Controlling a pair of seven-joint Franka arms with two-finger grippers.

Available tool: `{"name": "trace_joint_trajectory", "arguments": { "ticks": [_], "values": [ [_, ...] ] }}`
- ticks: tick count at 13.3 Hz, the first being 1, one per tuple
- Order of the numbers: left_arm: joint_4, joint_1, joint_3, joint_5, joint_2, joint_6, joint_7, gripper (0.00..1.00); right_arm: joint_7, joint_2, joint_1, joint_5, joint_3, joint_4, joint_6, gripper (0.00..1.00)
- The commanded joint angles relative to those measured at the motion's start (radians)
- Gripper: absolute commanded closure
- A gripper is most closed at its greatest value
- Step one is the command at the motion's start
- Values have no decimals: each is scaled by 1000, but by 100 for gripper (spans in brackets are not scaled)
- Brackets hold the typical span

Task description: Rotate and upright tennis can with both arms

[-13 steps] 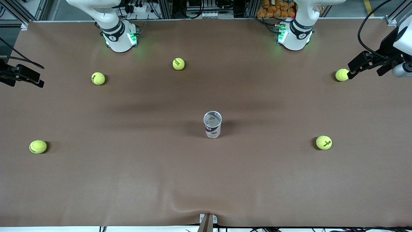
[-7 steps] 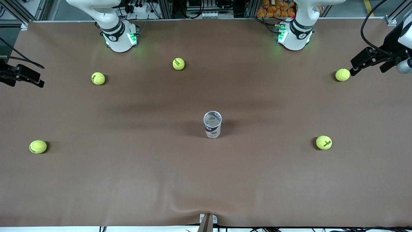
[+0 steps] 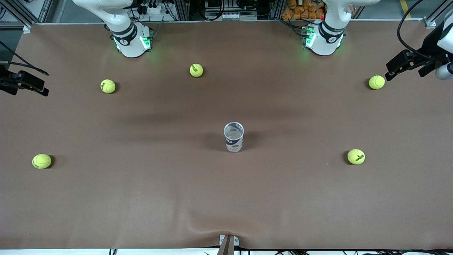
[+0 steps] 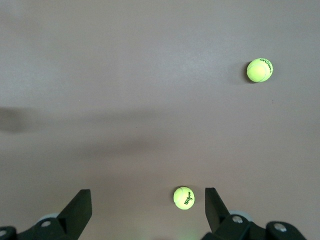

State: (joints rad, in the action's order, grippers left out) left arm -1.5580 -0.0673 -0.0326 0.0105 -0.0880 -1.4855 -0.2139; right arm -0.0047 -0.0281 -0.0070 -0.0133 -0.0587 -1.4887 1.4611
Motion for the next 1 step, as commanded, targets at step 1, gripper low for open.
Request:
{"name": "trace_joint_trajectory", "arguments": {
  "ticks": [1],
  "values": [
    [12, 7, -4, 16, -3, 22, 25, 0, -8, 10, 7, -16, -6, -10, 4, 0]
  ]
}}
